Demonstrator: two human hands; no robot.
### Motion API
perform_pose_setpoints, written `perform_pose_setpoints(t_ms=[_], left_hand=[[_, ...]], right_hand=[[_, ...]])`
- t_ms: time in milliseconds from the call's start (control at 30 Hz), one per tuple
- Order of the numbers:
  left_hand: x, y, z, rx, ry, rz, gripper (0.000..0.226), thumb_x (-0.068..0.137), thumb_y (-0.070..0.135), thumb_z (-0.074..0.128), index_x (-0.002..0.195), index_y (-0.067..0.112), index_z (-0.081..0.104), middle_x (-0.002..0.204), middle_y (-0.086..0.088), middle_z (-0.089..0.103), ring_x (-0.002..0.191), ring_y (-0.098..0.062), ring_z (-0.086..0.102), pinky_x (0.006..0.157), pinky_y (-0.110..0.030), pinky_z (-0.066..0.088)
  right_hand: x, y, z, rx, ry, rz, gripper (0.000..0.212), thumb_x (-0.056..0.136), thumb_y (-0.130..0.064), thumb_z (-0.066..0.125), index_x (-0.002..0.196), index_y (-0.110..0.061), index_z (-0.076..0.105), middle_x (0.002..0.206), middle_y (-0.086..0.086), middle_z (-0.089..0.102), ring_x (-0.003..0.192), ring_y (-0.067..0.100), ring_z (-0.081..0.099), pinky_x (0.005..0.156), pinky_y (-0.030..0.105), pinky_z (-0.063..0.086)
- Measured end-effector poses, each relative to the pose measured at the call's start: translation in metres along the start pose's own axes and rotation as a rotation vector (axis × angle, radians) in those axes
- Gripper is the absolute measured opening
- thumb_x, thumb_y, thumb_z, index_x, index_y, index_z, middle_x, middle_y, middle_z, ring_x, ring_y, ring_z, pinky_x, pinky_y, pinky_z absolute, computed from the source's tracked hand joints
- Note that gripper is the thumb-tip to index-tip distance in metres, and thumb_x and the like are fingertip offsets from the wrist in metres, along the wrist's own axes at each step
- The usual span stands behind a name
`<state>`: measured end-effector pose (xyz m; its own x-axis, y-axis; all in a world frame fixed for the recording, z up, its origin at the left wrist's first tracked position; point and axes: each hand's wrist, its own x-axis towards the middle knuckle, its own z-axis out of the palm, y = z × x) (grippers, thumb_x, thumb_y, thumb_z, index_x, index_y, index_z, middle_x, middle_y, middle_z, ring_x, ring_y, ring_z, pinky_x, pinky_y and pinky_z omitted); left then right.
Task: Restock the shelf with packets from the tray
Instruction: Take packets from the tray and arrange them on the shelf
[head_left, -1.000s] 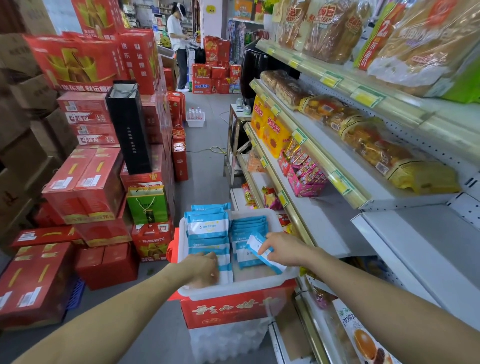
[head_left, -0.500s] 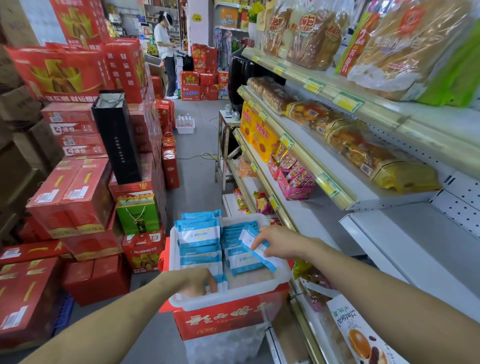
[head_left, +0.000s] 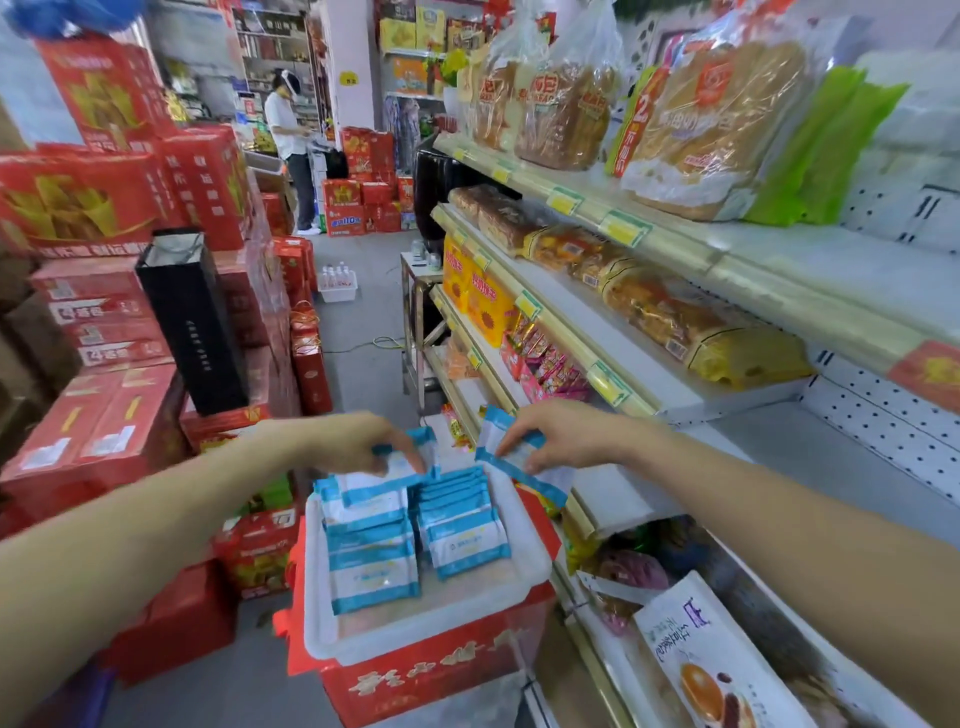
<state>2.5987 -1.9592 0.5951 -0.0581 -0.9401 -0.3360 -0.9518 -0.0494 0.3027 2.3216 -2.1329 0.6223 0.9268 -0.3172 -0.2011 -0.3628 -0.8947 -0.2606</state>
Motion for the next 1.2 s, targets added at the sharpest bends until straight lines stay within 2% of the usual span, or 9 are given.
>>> perform_pose_setpoints(t_ms=[167,267,400,467,600,667,833,967,1200], left_hand=[[0.0,0.045,-0.094,0.049,0.004,0.078,0.053,0.096,0.011,0.066,0.123,0.057,0.068,0.119,0.022,0.064,0.093,0.003,0.059,0.081,-0.021,0.044],[0.001,0.077,-0.142,0.074,0.044,0.132,0.053,0.095,0.006,0.067,0.122,0.052,0.071,0.123,0.014,0.067,0.099,-0.012,0.064,0.089,-0.029,0.05],[0.001,0.125,-0.199,0.036,0.07,0.217,0.054,0.093,-0.001,0.069,0.114,0.049,0.075,0.122,0.021,0.07,0.104,0.001,0.065,0.096,-0.021,0.049],[0.0,0.151,-0.224,0.073,0.089,0.279,0.053,0.091,-0.001,0.07,0.111,0.048,0.077,0.123,0.017,0.071,0.11,-0.01,0.065,0.099,-0.031,0.048],[-0.002,0.201,-0.264,0.082,0.132,0.353,0.049,0.091,-0.003,0.07,0.106,0.043,0.08,0.115,0.01,0.072,0.091,-0.011,0.065,0.079,-0.025,0.049],[-0.002,0.23,-0.278,0.094,0.142,0.404,0.049,0.092,-0.005,0.067,0.108,0.04,0.08,0.117,0.001,0.071,0.094,-0.023,0.064,0.084,-0.033,0.05],[0.009,0.309,-0.296,0.159,0.187,0.459,0.051,0.094,-0.008,0.061,0.106,0.038,0.08,0.107,0.029,0.066,0.082,0.0,0.058,0.071,-0.029,0.037],[0.032,0.383,-0.293,0.218,0.188,0.591,0.054,0.091,-0.006,0.064,0.103,0.044,0.08,0.098,0.024,0.069,0.074,-0.005,0.055,0.072,-0.03,0.036],[0.071,0.536,-0.264,0.185,0.057,0.825,0.053,0.09,-0.011,0.063,0.105,0.037,0.082,0.108,0.03,0.073,0.093,0.004,0.068,0.076,-0.011,0.048]], right_hand=[[-0.029,0.0,-0.066,-0.092,0.026,0.007,0.04,0.089,-0.023,0.078,0.126,-0.037,0.072,0.11,-0.018,0.055,0.103,0.007,0.051,0.086,0.028,0.041],[-0.048,0.0,-0.108,-0.146,0.069,0.036,0.037,0.089,-0.023,0.078,0.121,-0.041,0.073,0.112,-0.018,0.056,0.106,0.009,0.052,0.09,0.033,0.043],[-0.079,-0.004,-0.165,-0.133,0.129,0.037,0.038,0.083,-0.025,0.084,0.115,-0.043,0.075,0.113,-0.019,0.061,0.109,0.008,0.054,0.099,0.035,0.043],[-0.099,-0.006,-0.19,-0.125,0.162,0.032,0.037,0.083,-0.022,0.084,0.115,-0.042,0.077,0.112,-0.021,0.062,0.108,0.005,0.055,0.101,0.033,0.042],[-0.147,-0.006,-0.232,-0.119,0.251,0.087,0.039,0.084,-0.02,0.083,0.113,-0.045,0.076,0.118,-0.017,0.067,0.106,0.007,0.06,0.101,0.036,0.046],[-0.178,-0.004,-0.249,-0.139,0.3,0.135,0.039,0.085,-0.02,0.082,0.112,-0.048,0.076,0.117,-0.015,0.067,0.101,0.005,0.06,0.093,0.031,0.048],[-0.268,0.008,-0.271,-0.158,0.383,0.258,0.038,0.086,-0.018,0.081,0.113,-0.044,0.078,0.102,-0.019,0.065,0.09,-0.006,0.054,0.073,0.008,0.036],[-0.352,0.025,-0.269,-0.16,0.405,0.388,0.04,0.083,-0.018,0.083,0.111,-0.047,0.078,0.096,-0.009,0.069,0.086,0.009,0.058,0.082,0.029,0.045],[-0.515,0.04,-0.245,-0.153,0.44,0.67,0.038,0.084,-0.022,0.084,0.111,-0.047,0.077,0.107,0.004,0.07,0.086,0.02,0.06,0.082,0.035,0.048]])
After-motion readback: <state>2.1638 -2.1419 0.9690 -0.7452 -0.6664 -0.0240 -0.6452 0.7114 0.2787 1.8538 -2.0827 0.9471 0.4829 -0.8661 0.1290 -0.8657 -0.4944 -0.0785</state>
